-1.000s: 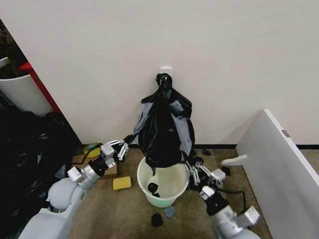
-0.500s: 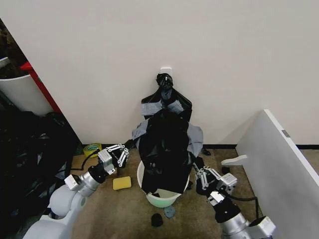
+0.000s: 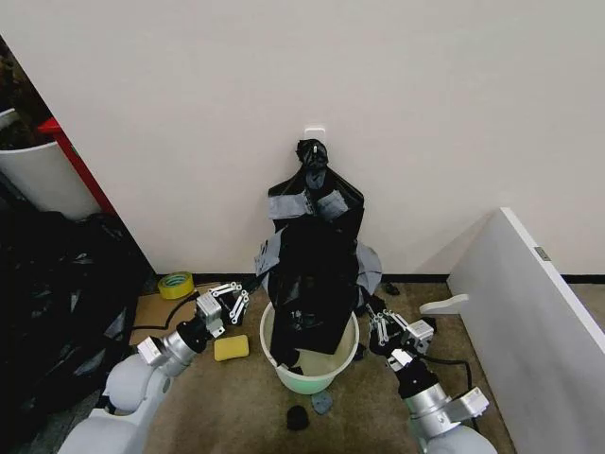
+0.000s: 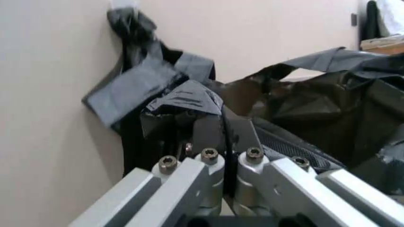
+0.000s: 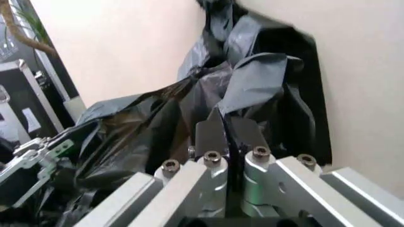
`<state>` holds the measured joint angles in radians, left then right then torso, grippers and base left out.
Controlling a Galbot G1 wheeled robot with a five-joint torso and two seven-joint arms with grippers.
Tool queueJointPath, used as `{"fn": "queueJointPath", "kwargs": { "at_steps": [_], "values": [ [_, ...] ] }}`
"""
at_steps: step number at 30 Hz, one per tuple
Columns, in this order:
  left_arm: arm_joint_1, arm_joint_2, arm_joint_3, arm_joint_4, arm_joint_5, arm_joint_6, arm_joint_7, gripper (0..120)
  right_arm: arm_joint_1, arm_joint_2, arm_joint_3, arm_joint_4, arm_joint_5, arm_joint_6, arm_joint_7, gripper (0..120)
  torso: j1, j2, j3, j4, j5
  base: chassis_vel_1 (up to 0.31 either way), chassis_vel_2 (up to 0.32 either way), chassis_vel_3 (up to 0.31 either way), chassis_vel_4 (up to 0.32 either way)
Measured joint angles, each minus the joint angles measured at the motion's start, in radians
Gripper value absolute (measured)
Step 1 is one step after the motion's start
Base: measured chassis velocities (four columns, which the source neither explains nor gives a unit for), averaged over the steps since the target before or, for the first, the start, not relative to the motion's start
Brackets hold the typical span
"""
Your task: Place the garbage bag over the trash bin.
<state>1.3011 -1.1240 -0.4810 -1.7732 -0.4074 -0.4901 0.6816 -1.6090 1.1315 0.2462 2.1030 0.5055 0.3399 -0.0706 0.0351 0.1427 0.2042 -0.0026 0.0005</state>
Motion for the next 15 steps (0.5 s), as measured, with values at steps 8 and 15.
{"fn": "queueJointPath", "kwargs": {
  "at_steps": [8, 15],
  "values": [
    [0.044, 0.01, 0.015, 0.047, 0.023, -0.028, -0.026, 0, -0.052, -0.022, -0.041, 0.008, -0.005, -0.075, 0.112, 0, 0.0, 0.0, 0.0, 0.0, 0.0, 0.0, 0.0, 0.0, 0.0],
    [0.092, 0.043, 0.033, 0.042, 0.021, -0.039, -0.036, 0, -0.086, -0.054, -0.082, 0.066, 0.066, -0.139, 0.202, 0, 0.0, 0.0, 0.0, 0.0001, -0.0002, 0.0, 0.0, 0.0, 0.0]
  ]
}}
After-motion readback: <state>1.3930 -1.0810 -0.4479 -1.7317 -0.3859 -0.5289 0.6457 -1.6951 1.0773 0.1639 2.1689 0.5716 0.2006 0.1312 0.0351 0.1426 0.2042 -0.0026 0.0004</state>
